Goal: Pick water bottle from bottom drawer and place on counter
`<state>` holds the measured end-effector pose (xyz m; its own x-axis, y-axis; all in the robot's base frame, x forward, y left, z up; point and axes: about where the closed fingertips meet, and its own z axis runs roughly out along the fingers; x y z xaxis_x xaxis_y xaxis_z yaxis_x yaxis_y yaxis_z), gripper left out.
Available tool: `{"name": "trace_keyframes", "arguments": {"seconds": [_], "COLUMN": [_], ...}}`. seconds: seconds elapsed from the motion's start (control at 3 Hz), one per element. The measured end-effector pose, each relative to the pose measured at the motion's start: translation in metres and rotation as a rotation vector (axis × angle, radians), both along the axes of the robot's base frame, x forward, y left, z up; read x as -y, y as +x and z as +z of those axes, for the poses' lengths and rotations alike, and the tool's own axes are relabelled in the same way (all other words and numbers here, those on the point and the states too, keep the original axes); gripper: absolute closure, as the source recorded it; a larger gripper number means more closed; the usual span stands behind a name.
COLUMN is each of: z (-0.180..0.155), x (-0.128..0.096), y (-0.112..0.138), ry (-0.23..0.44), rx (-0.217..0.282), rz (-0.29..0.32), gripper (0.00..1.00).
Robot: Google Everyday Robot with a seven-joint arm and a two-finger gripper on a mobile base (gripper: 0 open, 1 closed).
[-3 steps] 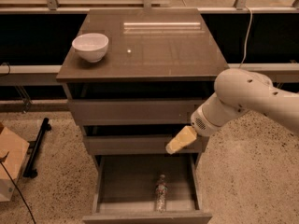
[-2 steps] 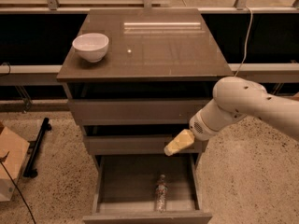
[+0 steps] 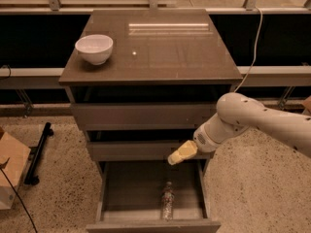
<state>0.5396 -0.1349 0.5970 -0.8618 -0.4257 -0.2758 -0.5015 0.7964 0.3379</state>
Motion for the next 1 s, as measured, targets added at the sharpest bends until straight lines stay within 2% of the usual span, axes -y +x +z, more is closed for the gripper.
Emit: {"name": "trace_keyframes", "arguments": {"seconds": [0.33, 0.67, 1.0], "z": [-0.005, -0.015, -0.047], "x": [0.0, -0.002, -0.003], "y": [-0.001, 0.002, 0.008], "ry": [0.003, -0.006, -0.039], "rx": [-0.008, -0.028, -0.083], "rz": [-0.001, -0.04, -0.121], "gripper": [0.0, 0.0, 0.0]}}
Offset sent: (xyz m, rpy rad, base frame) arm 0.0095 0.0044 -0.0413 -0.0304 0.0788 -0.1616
